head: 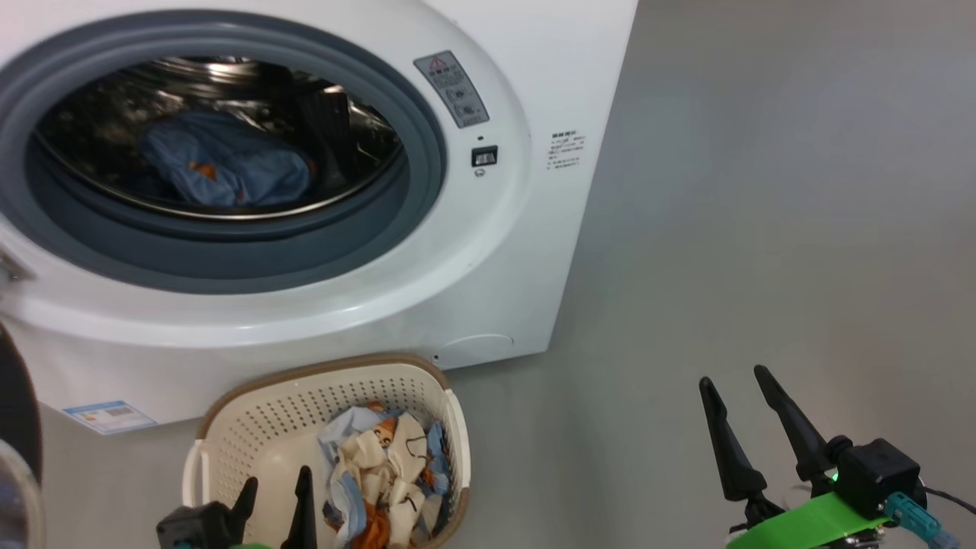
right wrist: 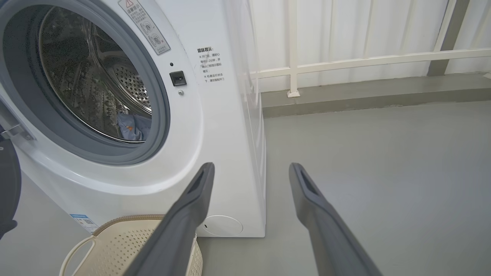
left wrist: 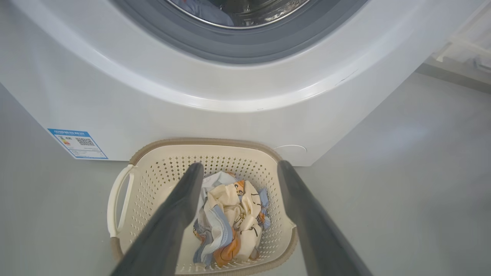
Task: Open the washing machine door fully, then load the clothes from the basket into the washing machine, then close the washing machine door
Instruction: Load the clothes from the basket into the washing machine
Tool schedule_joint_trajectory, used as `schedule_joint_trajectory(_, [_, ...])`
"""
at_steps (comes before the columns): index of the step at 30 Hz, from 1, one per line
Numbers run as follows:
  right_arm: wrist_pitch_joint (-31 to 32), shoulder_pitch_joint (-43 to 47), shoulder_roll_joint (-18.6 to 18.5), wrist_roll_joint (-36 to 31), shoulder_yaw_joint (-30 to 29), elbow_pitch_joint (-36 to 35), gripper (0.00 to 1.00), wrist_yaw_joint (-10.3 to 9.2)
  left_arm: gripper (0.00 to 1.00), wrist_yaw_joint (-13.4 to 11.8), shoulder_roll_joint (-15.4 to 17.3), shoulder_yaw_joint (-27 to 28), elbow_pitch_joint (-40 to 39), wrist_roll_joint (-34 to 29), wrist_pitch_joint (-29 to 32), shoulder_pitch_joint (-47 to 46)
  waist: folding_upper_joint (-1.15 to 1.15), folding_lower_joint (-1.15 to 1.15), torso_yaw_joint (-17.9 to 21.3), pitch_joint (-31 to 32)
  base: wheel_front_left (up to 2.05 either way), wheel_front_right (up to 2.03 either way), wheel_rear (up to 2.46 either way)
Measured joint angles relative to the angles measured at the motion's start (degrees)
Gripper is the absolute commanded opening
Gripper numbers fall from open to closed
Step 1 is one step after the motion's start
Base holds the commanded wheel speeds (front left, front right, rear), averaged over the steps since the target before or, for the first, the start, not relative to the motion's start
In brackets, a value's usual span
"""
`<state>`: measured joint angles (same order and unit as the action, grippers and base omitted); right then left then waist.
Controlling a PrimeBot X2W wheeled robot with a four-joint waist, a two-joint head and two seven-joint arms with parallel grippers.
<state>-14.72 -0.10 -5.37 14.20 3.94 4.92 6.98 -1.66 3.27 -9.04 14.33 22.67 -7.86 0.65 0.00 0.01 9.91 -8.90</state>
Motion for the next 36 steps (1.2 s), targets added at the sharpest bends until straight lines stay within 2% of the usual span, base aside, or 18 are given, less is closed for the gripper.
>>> schedule_joint_trajectory(7, [0.0, -2.8, 0.44, 0.0, 0.65, -0.36, 1.0, 0.0, 1.0, 1.6, 0.55, -0.24, 6.73, 0.81, 2.0, -4.71, 0.0, 0.0, 2.01, -3.98, 0.0, 0.0, 0.0])
schedule_joint_trajectory(19, [0.0, -6.38, 1.63, 0.0, 1.0, -0.73, 1.0, 0.0, 1.0, 2.52, 1.76, -0.42, 20.33, 2.05, 6.15, -14.0, 0.0, 0.0, 5.9, -11.22, 0.0, 0.0, 0.0])
schedule_joint_trajectory(36, [-0.01, -10.14, 2.08, -0.03, 1.03, -1.74, 1.0, 0.0, 1.0, 4.26, 3.33, 0.26, 37.28, 4.39, 9.98, -27.19, 0.0, 0.0, 8.83, -19.79, 0.0, 0.0, 0.0])
